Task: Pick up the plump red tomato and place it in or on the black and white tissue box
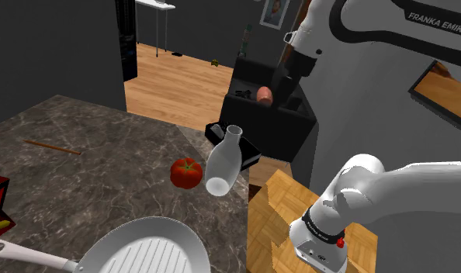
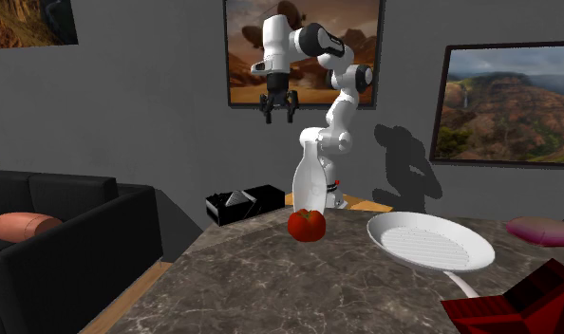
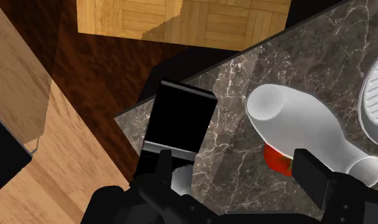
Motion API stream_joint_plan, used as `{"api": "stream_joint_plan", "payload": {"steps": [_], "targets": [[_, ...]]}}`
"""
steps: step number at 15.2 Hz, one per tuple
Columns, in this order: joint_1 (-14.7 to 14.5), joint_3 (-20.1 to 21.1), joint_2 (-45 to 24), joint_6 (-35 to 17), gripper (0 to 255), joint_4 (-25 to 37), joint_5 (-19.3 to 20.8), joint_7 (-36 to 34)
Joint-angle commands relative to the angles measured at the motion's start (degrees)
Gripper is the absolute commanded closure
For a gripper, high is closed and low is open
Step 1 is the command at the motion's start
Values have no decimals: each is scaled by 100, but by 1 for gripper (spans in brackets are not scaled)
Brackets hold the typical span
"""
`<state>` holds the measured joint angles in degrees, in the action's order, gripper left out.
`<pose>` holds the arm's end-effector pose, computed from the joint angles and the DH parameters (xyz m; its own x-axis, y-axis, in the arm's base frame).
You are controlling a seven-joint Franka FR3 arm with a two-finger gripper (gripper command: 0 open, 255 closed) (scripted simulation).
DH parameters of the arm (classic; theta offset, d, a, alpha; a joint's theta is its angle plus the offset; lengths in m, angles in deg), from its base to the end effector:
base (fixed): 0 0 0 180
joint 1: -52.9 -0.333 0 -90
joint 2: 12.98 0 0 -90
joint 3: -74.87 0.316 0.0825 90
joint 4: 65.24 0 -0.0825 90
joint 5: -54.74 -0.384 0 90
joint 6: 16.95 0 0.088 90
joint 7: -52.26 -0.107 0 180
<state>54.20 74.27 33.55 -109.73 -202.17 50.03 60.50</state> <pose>0.3044 -0.0026 0.5872 0.9926 0.1089 0.0537 0.1131 -0.9901 -0.0828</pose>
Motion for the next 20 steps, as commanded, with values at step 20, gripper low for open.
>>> {"api": "stream_joint_plan", "payload": {"steps": [20], "targets": [[-872,-814,-5521,364,0,2582,-2267,2895]]}}
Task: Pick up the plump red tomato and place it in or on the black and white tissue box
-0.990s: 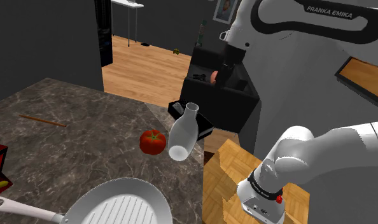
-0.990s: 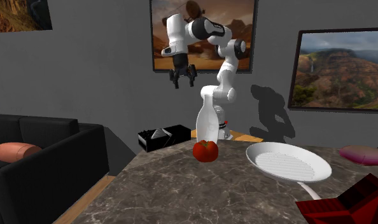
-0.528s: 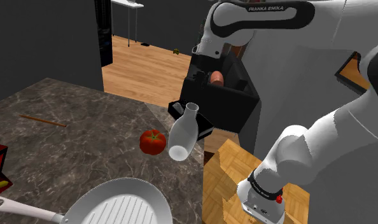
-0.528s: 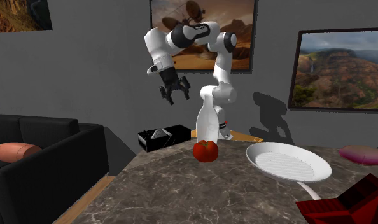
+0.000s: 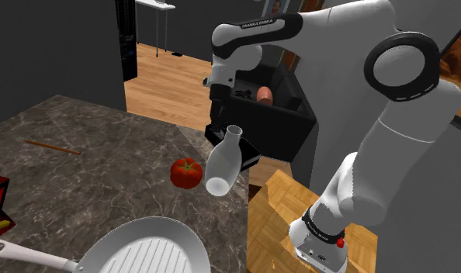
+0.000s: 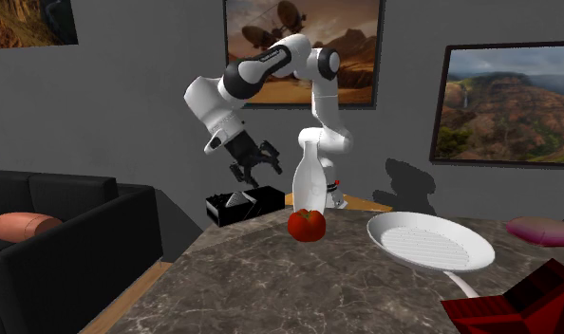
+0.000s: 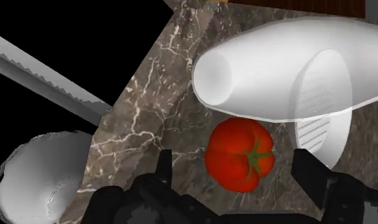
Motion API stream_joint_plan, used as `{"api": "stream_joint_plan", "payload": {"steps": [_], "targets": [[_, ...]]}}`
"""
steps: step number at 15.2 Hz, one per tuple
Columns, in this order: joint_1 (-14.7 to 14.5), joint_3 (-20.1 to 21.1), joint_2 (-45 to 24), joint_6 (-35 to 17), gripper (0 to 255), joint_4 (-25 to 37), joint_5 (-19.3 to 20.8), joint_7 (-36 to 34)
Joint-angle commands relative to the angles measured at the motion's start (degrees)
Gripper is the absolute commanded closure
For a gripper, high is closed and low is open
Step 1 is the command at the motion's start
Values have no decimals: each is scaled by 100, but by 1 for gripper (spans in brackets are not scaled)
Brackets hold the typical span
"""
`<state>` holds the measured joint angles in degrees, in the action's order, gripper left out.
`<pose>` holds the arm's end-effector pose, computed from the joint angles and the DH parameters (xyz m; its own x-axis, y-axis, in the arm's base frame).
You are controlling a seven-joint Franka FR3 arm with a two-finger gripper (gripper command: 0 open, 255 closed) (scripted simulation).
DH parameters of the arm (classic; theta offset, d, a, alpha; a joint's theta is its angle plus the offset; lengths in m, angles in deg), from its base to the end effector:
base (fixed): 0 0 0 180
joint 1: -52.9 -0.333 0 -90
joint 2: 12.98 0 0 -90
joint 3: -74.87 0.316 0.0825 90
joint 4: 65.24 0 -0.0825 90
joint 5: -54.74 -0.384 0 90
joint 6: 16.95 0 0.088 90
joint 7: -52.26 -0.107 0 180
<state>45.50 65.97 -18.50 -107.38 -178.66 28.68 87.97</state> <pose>0.5209 0.0345 0.3993 0.8504 0.4977 -0.1705 0.3218 -0.7485 -0.5798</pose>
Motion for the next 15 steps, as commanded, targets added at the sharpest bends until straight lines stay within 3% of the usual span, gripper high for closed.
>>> {"api": "stream_joint_plan", "payload": {"steps": [1,8,15], "targets": [[-5,59,-598,238,0,432,-246,262],[13,485,-2348,1007,0,1843,-839,753],[-171,559,-2143,475,0,1140,-934,852]]}}
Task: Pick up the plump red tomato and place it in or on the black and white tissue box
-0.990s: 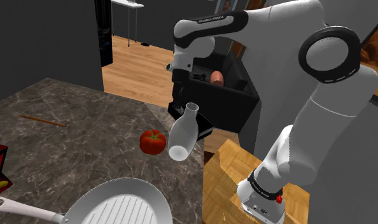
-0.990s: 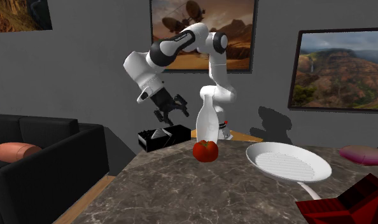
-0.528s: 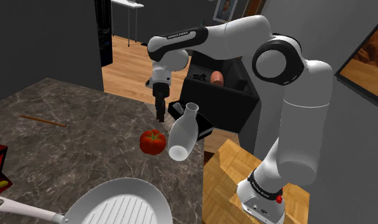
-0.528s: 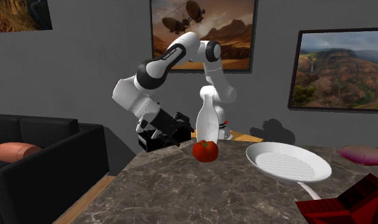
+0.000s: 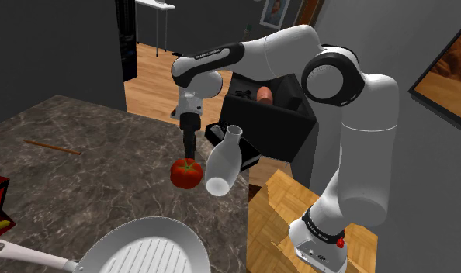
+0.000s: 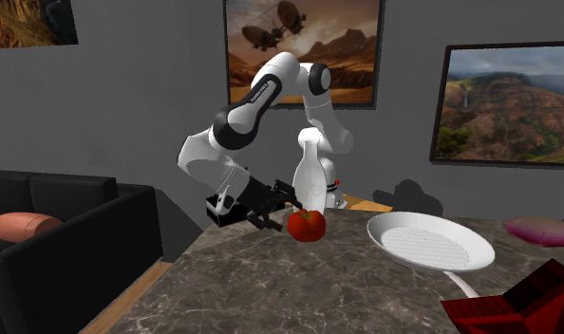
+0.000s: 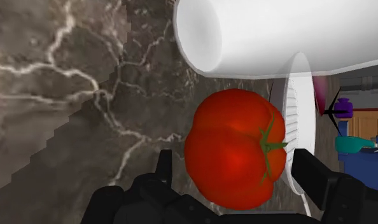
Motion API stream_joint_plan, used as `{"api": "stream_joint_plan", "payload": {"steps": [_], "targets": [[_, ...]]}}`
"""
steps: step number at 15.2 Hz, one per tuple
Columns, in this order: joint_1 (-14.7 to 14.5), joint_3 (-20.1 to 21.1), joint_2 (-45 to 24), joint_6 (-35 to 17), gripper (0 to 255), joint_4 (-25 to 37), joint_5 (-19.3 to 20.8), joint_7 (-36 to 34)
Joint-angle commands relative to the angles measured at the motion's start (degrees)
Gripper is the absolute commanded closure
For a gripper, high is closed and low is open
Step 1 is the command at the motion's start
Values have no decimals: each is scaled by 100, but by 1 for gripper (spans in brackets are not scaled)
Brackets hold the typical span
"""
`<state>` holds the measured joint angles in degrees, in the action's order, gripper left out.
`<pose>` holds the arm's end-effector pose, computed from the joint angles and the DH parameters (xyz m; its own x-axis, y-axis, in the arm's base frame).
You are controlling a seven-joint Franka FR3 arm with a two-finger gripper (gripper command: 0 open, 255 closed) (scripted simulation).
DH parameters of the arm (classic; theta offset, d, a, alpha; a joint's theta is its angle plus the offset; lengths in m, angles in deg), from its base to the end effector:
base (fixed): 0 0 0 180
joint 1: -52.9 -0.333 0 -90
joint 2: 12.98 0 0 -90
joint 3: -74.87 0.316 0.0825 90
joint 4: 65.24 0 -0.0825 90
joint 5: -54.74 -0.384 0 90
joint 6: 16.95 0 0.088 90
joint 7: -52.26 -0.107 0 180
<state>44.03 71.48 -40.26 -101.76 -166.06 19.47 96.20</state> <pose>0.5653 0.1231 0.2810 0.7136 0.6757 -0.1848 0.3133 -0.5438 -0.7785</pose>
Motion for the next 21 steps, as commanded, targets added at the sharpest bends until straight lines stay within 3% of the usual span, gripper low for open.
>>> {"api": "stream_joint_plan", "payload": {"steps": [1,8,9,21], "targets": [[-24,8,33,-87,0,-120,-13,29],[-24,8,33,-86,0,-119,-13,28],[-24,8,33,-86,255,-119,-13,28],[-16,5,162,55,255,-80,-8,-62]]}}
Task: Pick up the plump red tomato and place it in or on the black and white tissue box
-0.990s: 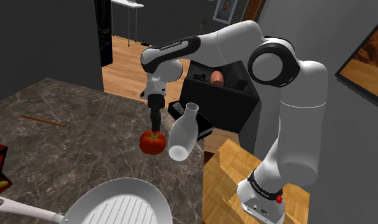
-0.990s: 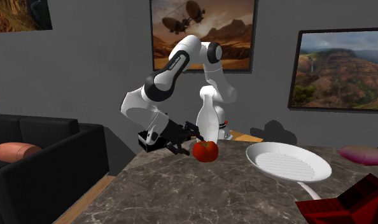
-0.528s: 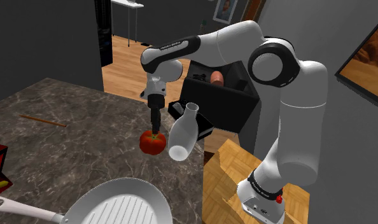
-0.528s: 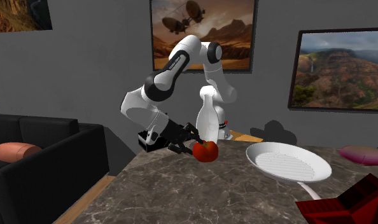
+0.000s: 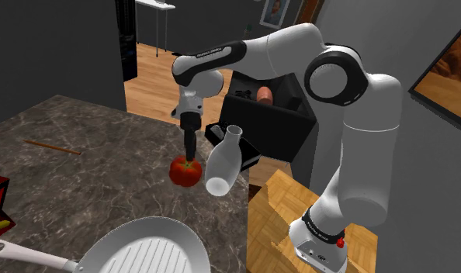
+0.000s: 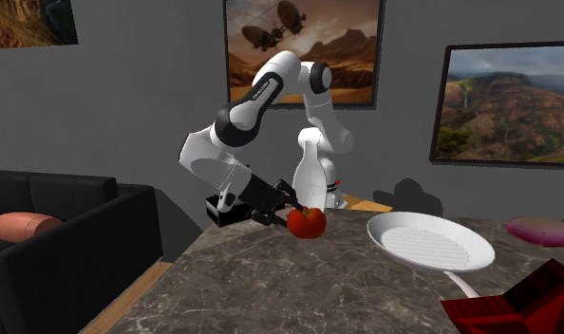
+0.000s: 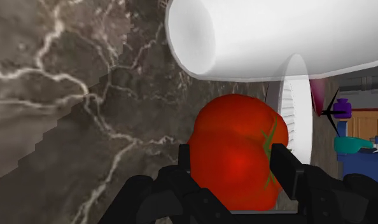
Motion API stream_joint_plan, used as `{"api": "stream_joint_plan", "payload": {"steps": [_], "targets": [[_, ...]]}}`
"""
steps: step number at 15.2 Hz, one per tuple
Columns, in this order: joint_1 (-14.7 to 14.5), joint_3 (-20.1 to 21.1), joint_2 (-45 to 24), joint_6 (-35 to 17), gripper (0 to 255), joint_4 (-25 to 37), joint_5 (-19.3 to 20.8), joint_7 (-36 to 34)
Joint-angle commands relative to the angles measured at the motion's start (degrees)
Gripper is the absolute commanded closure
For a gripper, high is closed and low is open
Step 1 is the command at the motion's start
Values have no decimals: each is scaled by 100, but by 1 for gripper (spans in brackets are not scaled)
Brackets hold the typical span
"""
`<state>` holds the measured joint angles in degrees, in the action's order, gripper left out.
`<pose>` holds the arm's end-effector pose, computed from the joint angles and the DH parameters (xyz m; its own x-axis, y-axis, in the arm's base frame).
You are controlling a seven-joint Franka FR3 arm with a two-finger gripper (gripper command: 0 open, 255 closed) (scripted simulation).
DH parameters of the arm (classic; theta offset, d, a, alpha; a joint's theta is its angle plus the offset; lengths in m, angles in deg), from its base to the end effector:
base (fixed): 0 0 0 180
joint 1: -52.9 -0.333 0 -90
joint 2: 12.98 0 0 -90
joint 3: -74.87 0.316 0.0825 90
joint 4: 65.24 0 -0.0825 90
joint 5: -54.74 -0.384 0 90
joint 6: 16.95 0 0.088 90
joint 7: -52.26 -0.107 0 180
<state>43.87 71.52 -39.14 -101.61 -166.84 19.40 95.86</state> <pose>0.5616 0.1248 0.2875 0.7138 0.6756 -0.1845 0.3136 -0.5439 -0.7783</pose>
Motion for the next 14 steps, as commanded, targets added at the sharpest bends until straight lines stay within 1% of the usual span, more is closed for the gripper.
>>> {"api": "stream_joint_plan", "payload": {"steps": [1,14], "targets": [[3,-1,92,88,255,14,0,-59],[49,-9,552,743,255,329,-15,-478]]}}
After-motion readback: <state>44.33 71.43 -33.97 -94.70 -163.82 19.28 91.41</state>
